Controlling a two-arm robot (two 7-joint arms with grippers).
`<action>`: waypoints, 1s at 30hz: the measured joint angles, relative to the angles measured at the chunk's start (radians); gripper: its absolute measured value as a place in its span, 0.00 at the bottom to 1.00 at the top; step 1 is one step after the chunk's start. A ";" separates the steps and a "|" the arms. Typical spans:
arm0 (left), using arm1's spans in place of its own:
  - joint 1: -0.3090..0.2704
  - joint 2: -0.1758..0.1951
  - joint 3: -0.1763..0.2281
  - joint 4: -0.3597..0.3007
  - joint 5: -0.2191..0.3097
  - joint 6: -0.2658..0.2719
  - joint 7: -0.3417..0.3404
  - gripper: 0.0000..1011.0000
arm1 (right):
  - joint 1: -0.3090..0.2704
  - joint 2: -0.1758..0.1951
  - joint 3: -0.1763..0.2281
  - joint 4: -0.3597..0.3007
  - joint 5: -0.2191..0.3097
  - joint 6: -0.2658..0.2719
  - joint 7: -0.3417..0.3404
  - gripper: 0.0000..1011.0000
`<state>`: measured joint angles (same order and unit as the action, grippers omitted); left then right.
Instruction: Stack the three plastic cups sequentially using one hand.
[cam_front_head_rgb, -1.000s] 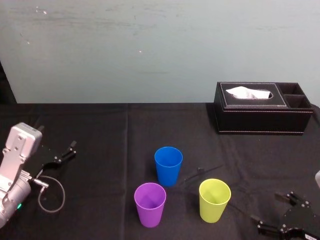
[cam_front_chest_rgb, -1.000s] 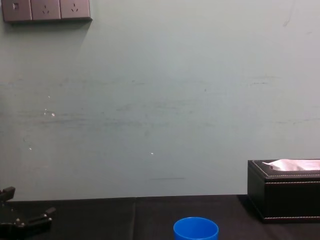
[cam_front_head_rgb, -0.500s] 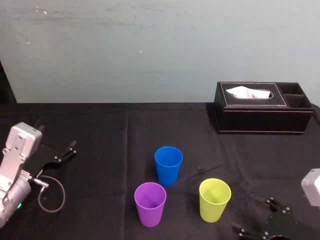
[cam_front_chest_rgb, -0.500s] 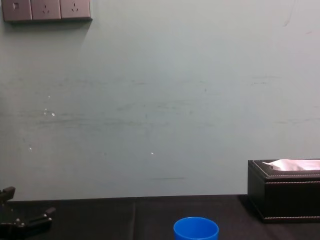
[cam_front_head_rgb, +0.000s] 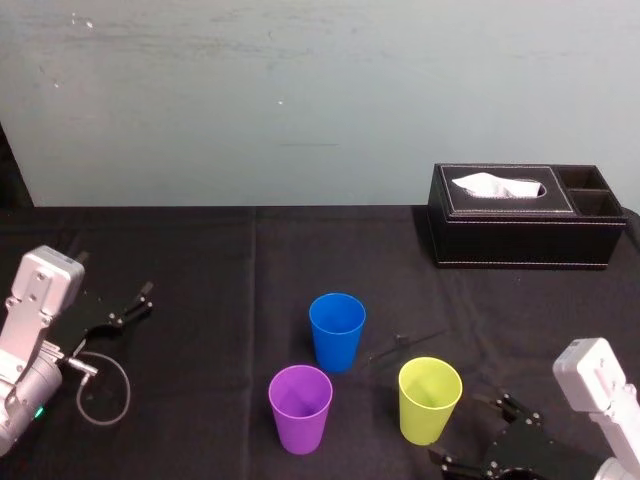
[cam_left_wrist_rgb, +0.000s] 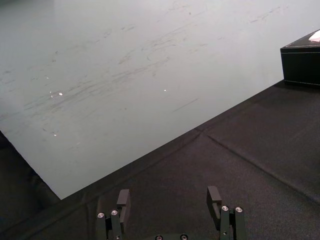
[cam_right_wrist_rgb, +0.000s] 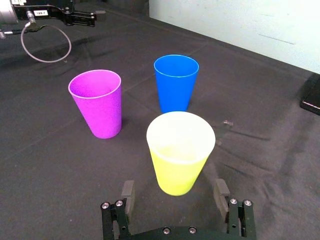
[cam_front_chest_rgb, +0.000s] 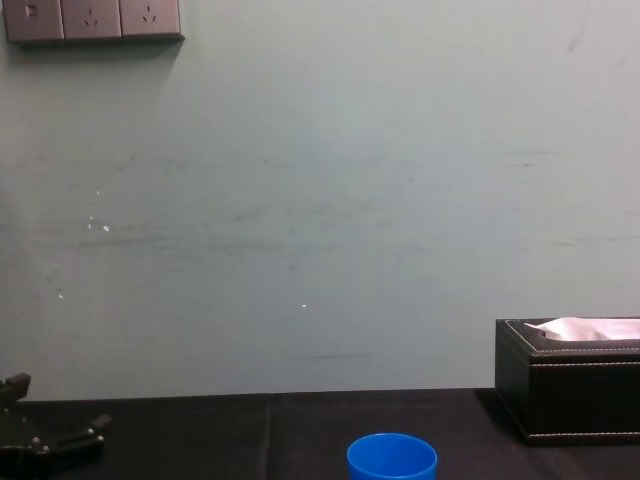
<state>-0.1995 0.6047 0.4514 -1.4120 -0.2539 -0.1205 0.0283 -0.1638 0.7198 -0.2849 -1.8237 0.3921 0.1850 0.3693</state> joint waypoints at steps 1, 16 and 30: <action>0.000 0.000 0.000 0.000 0.000 0.000 0.000 0.99 | 0.007 -0.009 -0.004 0.007 -0.007 0.000 0.001 0.99; 0.000 0.000 0.000 0.000 0.000 0.000 0.000 0.99 | 0.073 -0.110 -0.032 0.073 -0.064 0.012 0.003 0.99; 0.000 0.000 0.000 0.000 0.000 0.000 0.000 0.99 | 0.098 -0.169 -0.025 0.107 -0.084 0.023 -0.007 0.99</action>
<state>-0.1995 0.6047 0.4514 -1.4120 -0.2539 -0.1205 0.0283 -0.0654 0.5505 -0.3095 -1.7171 0.3083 0.2082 0.3624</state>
